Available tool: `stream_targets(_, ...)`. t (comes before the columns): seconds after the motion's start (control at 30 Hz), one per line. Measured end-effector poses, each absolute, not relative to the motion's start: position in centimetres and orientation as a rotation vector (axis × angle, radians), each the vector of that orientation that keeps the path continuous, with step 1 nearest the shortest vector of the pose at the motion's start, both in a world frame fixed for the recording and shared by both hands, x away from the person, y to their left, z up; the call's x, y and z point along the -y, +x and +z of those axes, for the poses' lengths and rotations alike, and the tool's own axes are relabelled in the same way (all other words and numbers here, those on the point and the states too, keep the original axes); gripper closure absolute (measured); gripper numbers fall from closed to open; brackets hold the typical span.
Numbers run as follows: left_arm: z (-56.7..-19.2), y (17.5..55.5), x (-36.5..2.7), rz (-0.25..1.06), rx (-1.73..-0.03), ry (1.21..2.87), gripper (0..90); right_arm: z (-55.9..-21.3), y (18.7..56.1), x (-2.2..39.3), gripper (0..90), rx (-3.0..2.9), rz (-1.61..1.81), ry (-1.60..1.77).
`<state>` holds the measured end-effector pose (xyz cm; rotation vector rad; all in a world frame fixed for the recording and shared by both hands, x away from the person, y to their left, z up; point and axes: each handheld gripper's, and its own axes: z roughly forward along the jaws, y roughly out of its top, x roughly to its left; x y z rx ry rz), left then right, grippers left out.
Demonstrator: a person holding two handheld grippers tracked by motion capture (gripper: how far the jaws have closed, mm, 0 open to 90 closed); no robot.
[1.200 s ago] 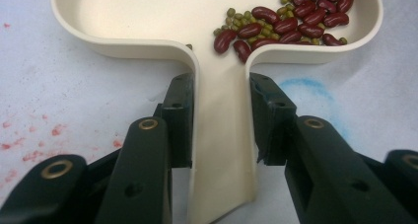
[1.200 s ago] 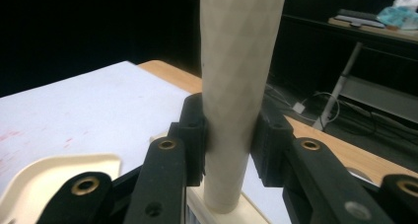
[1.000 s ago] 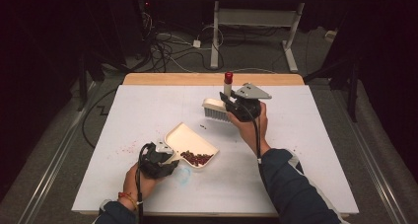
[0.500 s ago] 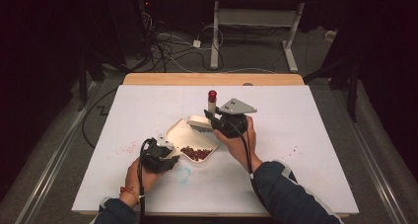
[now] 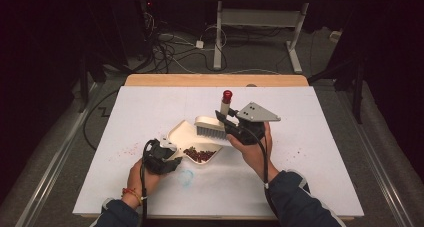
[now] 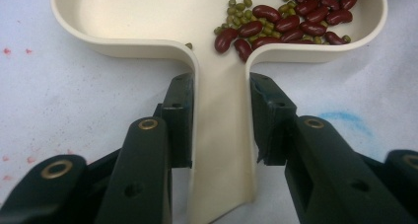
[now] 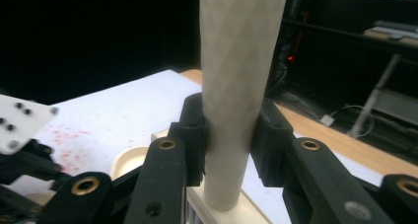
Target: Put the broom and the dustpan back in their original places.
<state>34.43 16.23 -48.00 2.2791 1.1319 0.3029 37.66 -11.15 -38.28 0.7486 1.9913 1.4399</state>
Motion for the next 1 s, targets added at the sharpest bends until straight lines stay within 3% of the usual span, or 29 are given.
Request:
stream_targets(0.53, -48.0, 34.4, -17.1, 0.287, -1.163, 2.263, 63.2, -40.9, 41.4, 9.0, 70.3, -1.985, 1.272, 0.770)
stream_targets(0.73, -47.9, 34.4, -17.4, 0.296, -1.168, 2.264, 63.3, -40.9, 40.1, 7.6, 70.2, -2.073, 1.295, 0.722)
stream_targets(1.0, -47.9, 34.2, -17.5, 0.305, -1.177, 2.256, 63.3, -39.1, 37.6, 8.7, 70.2, -2.107, 1.420, 0.656)
